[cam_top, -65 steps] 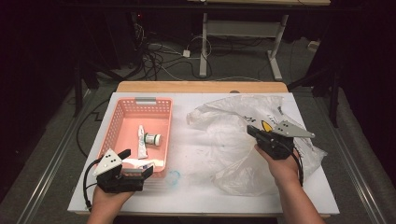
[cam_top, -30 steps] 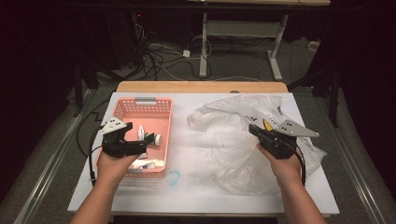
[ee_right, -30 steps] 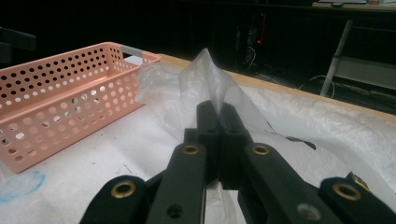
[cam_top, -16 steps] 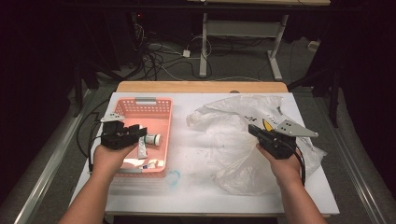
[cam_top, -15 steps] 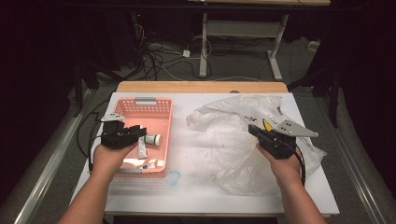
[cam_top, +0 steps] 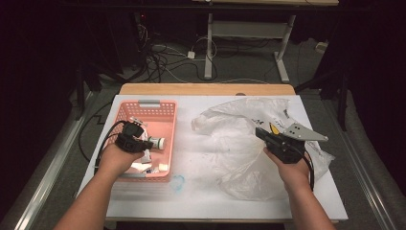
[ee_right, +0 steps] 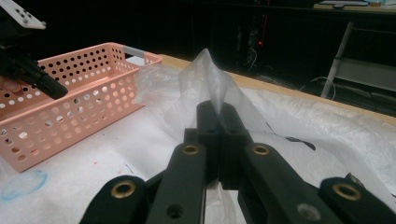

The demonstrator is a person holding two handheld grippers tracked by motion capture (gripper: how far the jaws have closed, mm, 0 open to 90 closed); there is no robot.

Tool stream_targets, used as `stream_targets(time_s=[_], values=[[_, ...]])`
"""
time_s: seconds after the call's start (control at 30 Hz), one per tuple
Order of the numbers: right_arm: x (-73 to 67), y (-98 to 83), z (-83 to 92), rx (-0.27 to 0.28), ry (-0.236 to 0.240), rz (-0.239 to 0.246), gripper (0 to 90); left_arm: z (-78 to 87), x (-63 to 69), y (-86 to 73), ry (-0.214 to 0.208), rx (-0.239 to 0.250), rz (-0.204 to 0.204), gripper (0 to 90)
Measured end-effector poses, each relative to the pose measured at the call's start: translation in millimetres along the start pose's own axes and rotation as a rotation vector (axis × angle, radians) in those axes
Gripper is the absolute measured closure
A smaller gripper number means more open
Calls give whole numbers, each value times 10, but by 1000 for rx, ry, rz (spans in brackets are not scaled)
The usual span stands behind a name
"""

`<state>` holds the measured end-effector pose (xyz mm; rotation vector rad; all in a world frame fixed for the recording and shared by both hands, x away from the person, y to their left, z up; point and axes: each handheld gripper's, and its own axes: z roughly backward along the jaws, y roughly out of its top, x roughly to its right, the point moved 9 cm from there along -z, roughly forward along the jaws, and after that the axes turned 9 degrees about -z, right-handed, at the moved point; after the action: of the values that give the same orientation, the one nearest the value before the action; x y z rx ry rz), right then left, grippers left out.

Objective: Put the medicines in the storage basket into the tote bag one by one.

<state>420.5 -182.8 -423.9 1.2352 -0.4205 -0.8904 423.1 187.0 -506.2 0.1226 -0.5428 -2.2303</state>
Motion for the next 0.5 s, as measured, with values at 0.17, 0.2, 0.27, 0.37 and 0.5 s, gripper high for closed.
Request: stream_targets(time_s=[0.17,0.2,0.27,0.37,0.5], values=[[-2,-5,-3,-2,-3,4,900,-134,3,-47,1,-135,-25,877],[-1,-4,-3,-1,-3,3,900,-147,-6,-50,3,-145,-31,877],[4,-5,-6,-2,-4,4,900,-186,-28,-50,-2,-163,-26,877],[7,-18,-15,-8,-3,2,900,-241,-31,-36,-16,-180,-26,877],[15,-29,-17,-11,-6,-1,900,-332,-15,-51,-17,-219,-40,877]])
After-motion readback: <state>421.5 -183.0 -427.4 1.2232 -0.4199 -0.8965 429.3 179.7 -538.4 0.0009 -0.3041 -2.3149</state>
